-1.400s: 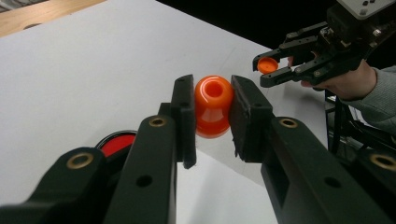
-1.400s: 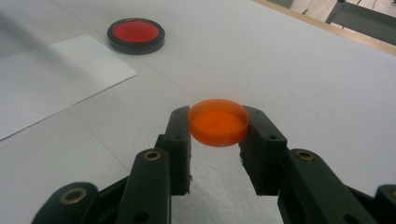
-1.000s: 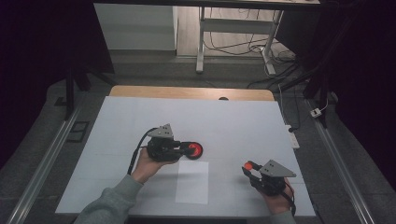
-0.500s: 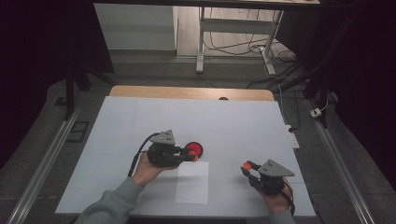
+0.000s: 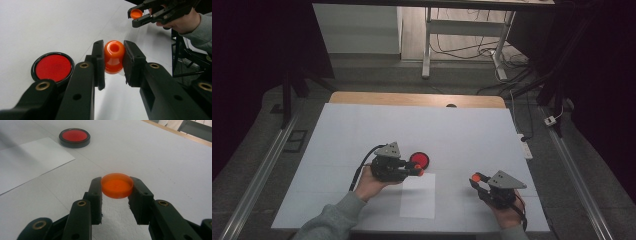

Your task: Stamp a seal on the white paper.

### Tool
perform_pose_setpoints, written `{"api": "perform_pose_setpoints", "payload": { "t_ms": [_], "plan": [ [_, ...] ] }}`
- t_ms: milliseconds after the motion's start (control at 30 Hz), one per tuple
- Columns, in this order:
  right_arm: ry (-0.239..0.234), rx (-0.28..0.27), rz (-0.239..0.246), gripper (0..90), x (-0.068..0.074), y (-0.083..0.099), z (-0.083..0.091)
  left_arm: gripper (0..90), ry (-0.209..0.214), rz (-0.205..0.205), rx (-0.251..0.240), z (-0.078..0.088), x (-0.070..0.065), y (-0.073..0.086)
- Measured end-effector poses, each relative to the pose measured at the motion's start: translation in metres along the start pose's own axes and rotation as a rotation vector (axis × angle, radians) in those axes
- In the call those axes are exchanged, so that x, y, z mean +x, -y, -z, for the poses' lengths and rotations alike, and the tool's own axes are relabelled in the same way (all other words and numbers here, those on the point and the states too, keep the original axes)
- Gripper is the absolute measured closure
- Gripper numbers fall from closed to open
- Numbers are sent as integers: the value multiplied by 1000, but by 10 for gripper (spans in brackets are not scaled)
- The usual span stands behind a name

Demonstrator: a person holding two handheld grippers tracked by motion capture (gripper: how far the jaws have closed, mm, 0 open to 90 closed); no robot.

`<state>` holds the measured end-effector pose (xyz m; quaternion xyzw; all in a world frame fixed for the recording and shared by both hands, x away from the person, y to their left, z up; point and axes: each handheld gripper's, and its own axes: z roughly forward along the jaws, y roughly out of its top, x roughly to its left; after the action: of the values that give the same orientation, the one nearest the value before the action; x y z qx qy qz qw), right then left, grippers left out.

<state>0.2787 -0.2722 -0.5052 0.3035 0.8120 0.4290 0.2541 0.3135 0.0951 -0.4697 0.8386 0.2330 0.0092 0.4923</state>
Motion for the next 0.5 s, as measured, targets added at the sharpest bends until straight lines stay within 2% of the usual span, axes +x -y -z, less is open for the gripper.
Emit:
{"api": "perform_pose_setpoints", "payload": {
  "t_ms": [500],
  "plan": [
    [1, 0, -3, 644, -1, 0, -1, 720, -6, -6, 44, -4, -3, 10]
  ]
}}
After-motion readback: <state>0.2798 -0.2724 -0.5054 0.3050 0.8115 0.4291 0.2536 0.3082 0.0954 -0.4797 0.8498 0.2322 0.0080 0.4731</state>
